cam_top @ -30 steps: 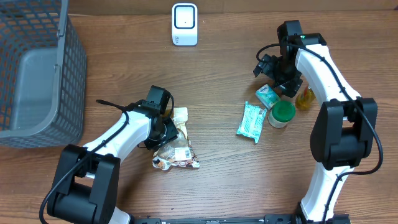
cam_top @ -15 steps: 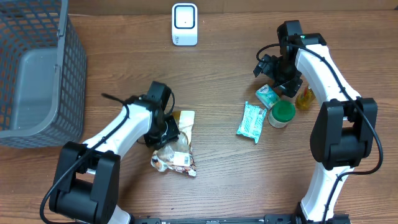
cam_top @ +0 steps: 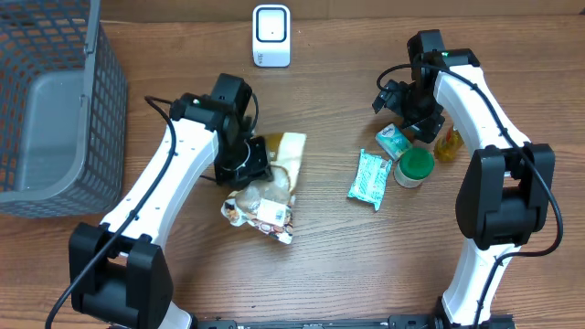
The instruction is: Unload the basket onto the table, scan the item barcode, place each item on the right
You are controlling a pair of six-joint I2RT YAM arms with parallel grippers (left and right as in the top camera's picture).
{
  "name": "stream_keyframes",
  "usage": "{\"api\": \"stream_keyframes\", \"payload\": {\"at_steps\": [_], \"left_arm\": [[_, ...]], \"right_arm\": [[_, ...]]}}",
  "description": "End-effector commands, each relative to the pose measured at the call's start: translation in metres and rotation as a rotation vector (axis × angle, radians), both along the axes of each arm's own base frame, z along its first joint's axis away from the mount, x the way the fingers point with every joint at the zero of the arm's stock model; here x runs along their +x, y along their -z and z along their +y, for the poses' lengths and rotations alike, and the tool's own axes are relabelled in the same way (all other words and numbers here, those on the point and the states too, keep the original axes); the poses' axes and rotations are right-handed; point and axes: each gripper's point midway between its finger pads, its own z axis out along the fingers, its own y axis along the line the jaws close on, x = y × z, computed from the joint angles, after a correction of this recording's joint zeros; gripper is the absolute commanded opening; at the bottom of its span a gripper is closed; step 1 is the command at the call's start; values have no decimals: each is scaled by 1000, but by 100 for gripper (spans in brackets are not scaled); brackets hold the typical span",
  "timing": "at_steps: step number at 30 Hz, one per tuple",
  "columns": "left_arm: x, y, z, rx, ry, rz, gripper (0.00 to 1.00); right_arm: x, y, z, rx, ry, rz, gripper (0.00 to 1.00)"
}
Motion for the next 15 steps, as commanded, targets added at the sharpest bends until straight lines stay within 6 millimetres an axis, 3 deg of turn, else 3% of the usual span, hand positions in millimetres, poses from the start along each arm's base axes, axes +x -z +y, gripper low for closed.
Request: {"api": "stream_keyframes", "payload": {"at_steps": [1,5,15], "left_arm": [[-10,-40,-40,-294,171,-40,4],[-16,-48,-49,-369,187,-20,4],[-28,-48,-46,-360,174,42,4]], "right_arm": [[9,-17,-1,5,0,-52,100],[9,-17,-1,5,0,-52,100],[9,-17,-1,5,0,-52,100]]}}
